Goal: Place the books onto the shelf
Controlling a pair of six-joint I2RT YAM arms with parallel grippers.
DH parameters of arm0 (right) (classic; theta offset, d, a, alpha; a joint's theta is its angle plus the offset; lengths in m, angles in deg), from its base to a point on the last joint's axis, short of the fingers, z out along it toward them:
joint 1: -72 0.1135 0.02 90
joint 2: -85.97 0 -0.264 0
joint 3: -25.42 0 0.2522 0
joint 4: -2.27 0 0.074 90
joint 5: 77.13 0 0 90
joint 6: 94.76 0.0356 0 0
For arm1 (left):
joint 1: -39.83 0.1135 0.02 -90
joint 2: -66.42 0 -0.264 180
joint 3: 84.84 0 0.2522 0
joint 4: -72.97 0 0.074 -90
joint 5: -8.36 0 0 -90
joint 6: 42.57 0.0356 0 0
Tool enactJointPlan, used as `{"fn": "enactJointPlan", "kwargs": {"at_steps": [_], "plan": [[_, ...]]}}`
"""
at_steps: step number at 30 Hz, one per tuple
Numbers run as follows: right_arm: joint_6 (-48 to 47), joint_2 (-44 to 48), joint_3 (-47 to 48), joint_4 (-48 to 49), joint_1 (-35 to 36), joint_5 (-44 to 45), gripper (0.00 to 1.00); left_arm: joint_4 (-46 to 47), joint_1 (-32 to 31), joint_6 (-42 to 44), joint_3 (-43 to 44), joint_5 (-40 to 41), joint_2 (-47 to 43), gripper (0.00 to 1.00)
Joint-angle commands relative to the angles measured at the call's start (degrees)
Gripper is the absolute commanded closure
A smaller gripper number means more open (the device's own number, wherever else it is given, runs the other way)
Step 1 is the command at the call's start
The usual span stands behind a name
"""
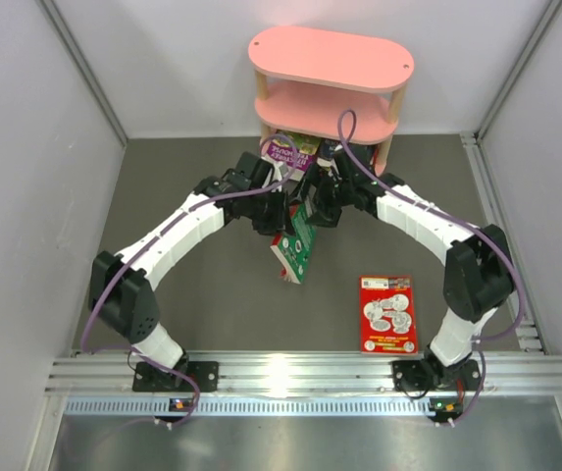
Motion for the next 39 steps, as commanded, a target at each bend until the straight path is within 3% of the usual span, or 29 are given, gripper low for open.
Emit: {"fn": "enactJointPlan", "kwargs": {"at_steps": [1,7,13,16,17,19,23,28,29,30,31,39], "plan": [[2.40,-1.08,-0.53,2.94,2.19,-1.69,0.16,10.15,-0.04,-3.61,3.06,-6.38,-3.54,1.00],[3.10,-4.16,-0.36,3.64,4.48,-3.09,0.26,19.20,-0.12,-8.88,1.92,-13.15,-4.95,1.00],[4.42,-9.25,2.01,5.66,6.41,-7.31,0.29,24.57,-1.17,-12.31,2.27,-17.82,-4.69,1.00],[4.77,-11.98,4.20,6.37,7.56,-8.89,0.53,25.01,-2.32,-12.14,3.24,-18.70,-4.07,1.00],[4.94,-12.68,4.65,6.54,7.82,-8.98,0.76,25.18,-2.58,-11.96,3.50,-18.96,-3.81,1.00],[5.21,-14.26,5.88,6.72,8.17,-9.51,1.00,25.10,-3.28,-11.70,4.20,-19.66,-3.10,1.00],[5.39,-15.23,6.94,6.81,8.26,-9.77,1.00,24.14,-3.73,-11.18,4.56,-19.84,-2.66,0.99],[5.12,-14.27,5.45,6.81,8.17,-9.25,1.00,21.76,-3.73,-8.98,4.73,-19.05,-3.19,0.66],[5.03,-14.18,5.10,6.89,8.17,-9.25,1.00,21.32,-3.81,-8.54,4.56,-18.79,-3.19,0.47],[4.95,-13.83,4.83,6.90,8.17,-9.07,1.00,20.19,-3.81,-8.10,4.56,-18.79,-3.10,0.19],[4.86,-13.74,4.13,6.90,8.00,-9.07,1.00,19.92,-3.73,-7.92,4.38,-18.79,-3.10,0.01],[6.00,-10.93,-2.46,11.19,6.15,-10.12,1.00,22.02,-3.73,-8.97,0.60,-18.09,-5.74,0.01]]}}
